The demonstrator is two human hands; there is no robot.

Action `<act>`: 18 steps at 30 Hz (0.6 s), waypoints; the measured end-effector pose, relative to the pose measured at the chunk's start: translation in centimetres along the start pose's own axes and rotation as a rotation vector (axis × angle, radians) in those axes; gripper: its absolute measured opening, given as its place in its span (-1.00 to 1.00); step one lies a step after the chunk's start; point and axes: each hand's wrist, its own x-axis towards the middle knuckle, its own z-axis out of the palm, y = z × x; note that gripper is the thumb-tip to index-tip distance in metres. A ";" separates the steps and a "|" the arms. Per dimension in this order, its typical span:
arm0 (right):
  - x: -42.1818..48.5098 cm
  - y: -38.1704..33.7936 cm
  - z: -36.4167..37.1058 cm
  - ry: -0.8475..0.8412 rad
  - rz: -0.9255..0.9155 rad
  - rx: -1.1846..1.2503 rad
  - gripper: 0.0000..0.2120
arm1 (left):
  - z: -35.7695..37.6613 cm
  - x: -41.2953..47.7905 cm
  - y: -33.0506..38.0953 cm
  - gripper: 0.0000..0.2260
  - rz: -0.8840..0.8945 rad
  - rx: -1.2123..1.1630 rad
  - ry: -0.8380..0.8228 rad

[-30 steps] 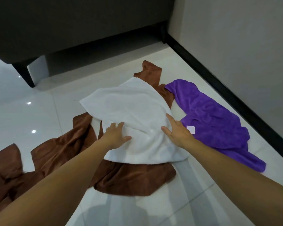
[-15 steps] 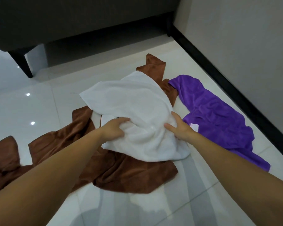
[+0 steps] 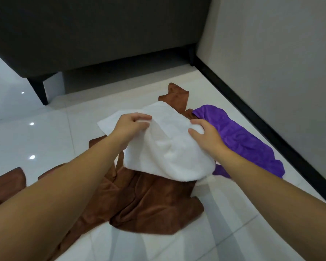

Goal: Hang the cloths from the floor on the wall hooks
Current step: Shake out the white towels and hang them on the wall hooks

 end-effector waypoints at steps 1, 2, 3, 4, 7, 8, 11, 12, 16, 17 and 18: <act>0.3 -1.2 -0.5 -0.009 0.024 0.054 -0.68 | -0.2 0.1 1.2 -0.81 0.013 0.005 0.020; 0.6 -2.4 -1.0 -0.027 0.081 0.132 -0.72 | -0.5 0.1 2.4 -0.81 0.028 0.004 0.045; 1.0 -3.5 -1.6 -0.054 0.169 0.216 -0.79 | -0.9 0.1 3.5 -0.79 0.037 -0.011 0.071; 1.2 -4.6 -2.1 -0.093 0.277 0.306 -0.84 | -1.4 0.1 4.5 -0.77 0.041 -0.042 0.086; 0.6 -7.0 -3.4 -0.262 0.505 0.373 -0.82 | -2.7 0.0 6.6 -0.66 0.006 -0.136 0.061; 0.2 -7.2 -3.5 -0.281 0.508 0.369 -0.82 | -3.1 -0.2 6.9 -0.64 -0.011 -0.150 0.040; -0.4 -6.3 -3.1 -0.247 0.354 0.336 -0.66 | -3.6 -0.7 7.4 -0.61 -0.021 -0.148 -0.007; -0.6 -6.0 -3.0 -0.221 0.282 0.303 -0.57 | -3.5 -1.0 7.4 -0.60 -0.013 -0.147 -0.005; -1.3 -6.1 -3.4 -0.154 0.013 0.137 -0.56 | -3.8 -1.2 7.4 -0.63 0.041 -0.165 0.070; -1.4 -6.2 -3.5 -0.145 -0.030 0.121 -0.58 | -3.9 -1.2 7.4 -0.65 0.054 -0.178 0.091; -1.6 -6.2 -3.6 -0.130 -0.058 0.120 -0.59 | -4.1 -1.2 7.5 -0.68 0.062 -0.198 0.110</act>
